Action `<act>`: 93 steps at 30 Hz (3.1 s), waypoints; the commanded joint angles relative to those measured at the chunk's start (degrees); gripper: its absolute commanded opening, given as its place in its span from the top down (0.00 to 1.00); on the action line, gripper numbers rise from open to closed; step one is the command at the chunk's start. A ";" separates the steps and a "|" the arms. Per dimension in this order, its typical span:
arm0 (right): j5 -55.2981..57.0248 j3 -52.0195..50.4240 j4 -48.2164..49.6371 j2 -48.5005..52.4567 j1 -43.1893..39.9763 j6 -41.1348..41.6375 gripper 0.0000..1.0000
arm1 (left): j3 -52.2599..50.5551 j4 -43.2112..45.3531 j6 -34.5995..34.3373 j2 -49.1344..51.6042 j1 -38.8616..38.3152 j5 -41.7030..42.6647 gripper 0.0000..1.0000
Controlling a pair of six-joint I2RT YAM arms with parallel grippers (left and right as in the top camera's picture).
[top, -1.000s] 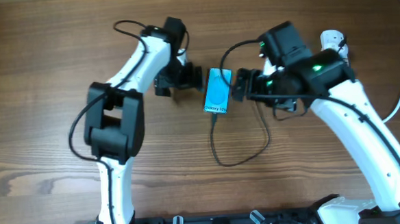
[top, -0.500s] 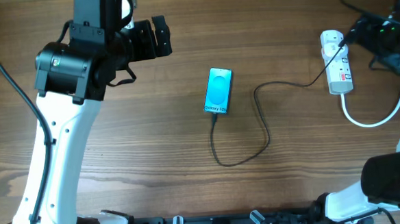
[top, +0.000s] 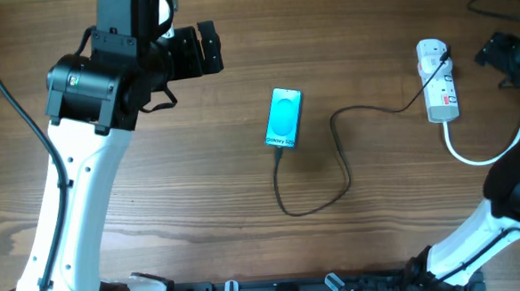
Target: Plug charger to phone and switch on socket
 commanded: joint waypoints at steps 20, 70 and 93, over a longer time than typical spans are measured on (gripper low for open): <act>-12.83 -2.97 7.89 13.44 -0.44 -5.70 0.00 | -0.26 0.07 0.09 0.07 -0.09 -0.57 0.00; -18.64 -22.18 -1.07 -47.78 13.88 -2.75 0.00 | -0.26 0.09 0.09 0.07 -0.09 -0.59 0.00; -18.56 -38.27 -4.13 -52.30 19.43 9.22 0.00 | -0.26 0.07 0.09 0.07 -0.09 -0.59 0.00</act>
